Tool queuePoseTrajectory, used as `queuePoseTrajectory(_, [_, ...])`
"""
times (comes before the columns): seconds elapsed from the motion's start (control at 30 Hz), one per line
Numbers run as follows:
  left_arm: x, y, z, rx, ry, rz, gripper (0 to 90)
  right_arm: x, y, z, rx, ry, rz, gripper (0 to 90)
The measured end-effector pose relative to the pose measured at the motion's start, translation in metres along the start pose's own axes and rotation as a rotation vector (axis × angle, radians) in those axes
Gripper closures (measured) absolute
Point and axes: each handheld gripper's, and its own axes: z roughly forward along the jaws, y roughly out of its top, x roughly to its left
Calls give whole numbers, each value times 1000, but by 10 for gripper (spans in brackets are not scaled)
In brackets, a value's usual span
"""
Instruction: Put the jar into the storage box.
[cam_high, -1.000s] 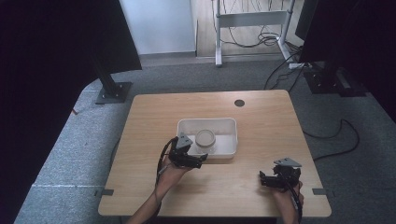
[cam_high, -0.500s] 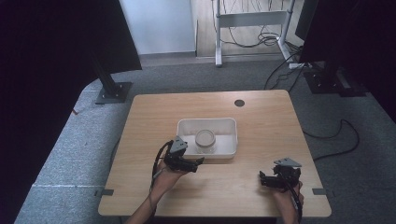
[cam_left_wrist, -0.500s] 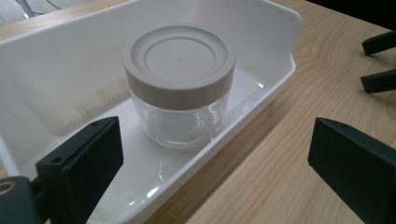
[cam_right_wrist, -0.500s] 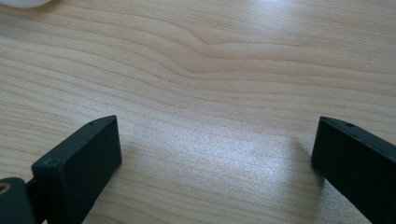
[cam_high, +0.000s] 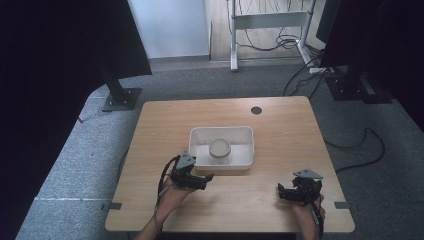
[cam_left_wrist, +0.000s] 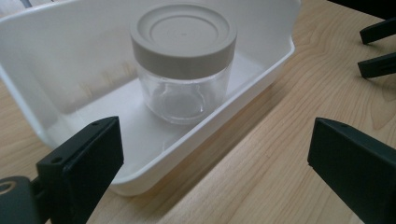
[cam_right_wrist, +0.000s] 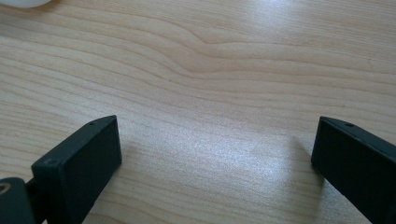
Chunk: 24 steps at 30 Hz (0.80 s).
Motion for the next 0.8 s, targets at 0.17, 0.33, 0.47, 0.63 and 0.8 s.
queuePoseTrajectory(0.17, [0,-5,-4,0,3,1,33,0,0,0,0,0,0,11])
queuePoseTrajectory(0.33, [0,-10,-8,2,5,6,33,0,0,0,0,0,0,11])
queuePoseTrajectory(0.47, [-1,-13,-11,5,8,11,34,0,0,0,0,0,0,11])
queuePoseTrajectory(0.63, [-1,-17,-15,1,9,6,34,0,0,0,0,0,0,11])
queuePoseTrajectory(0.8, [-1,-22,-20,-2,4,3,34,0,0,0,0,0,0,11])
